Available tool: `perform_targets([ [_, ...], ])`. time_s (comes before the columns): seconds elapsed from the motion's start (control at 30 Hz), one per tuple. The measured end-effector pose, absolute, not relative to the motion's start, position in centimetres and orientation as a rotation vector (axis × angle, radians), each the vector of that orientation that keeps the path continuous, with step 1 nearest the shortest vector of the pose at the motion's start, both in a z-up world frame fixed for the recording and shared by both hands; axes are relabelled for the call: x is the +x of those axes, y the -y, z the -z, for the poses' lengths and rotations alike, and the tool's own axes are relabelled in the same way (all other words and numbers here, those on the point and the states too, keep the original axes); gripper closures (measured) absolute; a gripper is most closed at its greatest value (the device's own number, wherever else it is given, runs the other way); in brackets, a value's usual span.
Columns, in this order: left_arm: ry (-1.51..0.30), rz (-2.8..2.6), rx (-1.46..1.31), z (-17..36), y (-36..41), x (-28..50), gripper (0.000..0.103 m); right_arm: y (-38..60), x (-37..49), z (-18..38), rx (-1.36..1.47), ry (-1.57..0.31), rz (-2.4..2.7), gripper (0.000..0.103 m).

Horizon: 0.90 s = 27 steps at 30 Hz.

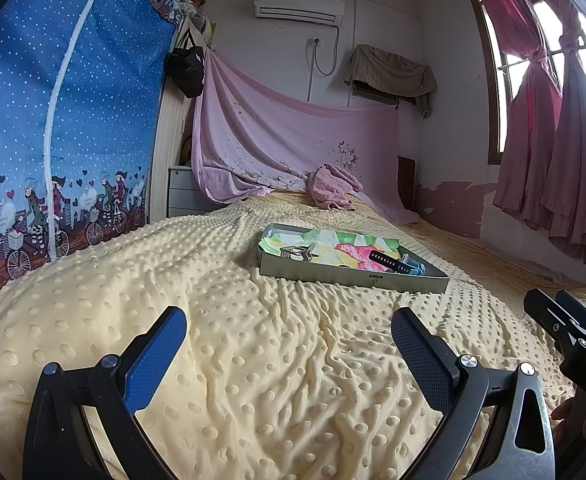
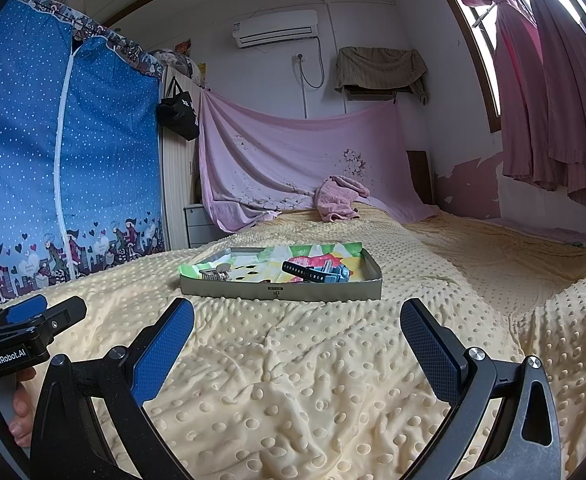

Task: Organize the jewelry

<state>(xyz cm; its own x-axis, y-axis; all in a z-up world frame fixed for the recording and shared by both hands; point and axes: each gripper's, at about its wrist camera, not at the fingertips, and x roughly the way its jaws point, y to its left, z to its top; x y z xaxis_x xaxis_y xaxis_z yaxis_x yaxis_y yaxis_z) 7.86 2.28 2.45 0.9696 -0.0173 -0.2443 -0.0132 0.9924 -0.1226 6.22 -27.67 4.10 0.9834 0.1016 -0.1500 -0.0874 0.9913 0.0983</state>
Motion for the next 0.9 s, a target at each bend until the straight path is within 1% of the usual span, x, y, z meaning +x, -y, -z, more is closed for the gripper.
perform_targets([
  [0.9, -0.235, -0.049, -0.134, -2.07, -2.66, 7.37, 0.000, 27.65, 6.18, -4.12, 0.090, -0.155, -0.096, 0.002],
])
